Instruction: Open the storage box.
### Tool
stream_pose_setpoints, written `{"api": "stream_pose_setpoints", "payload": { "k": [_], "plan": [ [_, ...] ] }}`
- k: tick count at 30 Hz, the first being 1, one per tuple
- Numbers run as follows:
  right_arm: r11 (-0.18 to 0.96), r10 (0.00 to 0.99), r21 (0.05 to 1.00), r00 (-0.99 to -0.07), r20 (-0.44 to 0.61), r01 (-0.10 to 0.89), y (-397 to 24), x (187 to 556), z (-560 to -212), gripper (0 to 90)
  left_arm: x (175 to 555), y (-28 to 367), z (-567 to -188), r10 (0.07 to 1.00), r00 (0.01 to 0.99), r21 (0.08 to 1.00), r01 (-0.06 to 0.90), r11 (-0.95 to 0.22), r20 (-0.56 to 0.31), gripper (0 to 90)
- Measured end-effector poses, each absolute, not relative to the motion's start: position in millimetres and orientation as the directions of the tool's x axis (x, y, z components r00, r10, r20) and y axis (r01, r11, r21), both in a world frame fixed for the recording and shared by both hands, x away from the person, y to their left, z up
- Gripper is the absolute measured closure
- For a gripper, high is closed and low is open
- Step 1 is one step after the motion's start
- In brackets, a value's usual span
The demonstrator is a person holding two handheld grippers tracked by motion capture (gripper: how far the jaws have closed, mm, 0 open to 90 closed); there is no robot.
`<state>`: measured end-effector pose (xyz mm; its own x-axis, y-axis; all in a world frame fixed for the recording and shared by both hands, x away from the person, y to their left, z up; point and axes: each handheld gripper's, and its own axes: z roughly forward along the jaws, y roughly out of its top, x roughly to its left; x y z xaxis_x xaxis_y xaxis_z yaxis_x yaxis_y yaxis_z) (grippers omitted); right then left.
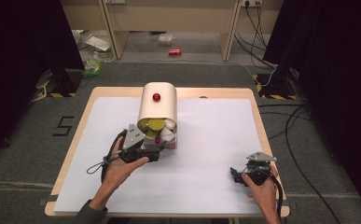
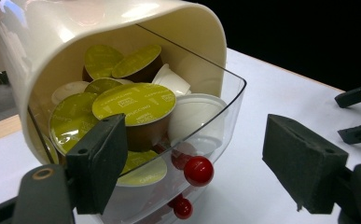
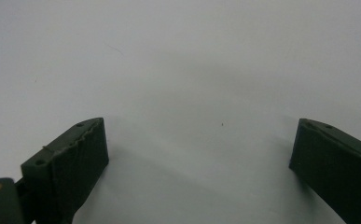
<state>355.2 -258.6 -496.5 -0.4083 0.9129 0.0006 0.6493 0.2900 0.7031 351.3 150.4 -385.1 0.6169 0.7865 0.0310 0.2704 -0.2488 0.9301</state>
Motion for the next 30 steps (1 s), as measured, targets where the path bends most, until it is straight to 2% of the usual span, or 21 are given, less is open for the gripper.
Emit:
{"api": "stream_pose_setpoints", "payload": {
  "k": [30],
  "plan": [
    [0.29, 0.913, 0.703, -0.408, 0.0, 0.649, -258.7, 355.1, -496.5, 4.3, 328.6, 153.6, -389.8, 0.776, 0.631, 0.936, 0.256, -0.24, 0.027, 22.1]
  ]
}}
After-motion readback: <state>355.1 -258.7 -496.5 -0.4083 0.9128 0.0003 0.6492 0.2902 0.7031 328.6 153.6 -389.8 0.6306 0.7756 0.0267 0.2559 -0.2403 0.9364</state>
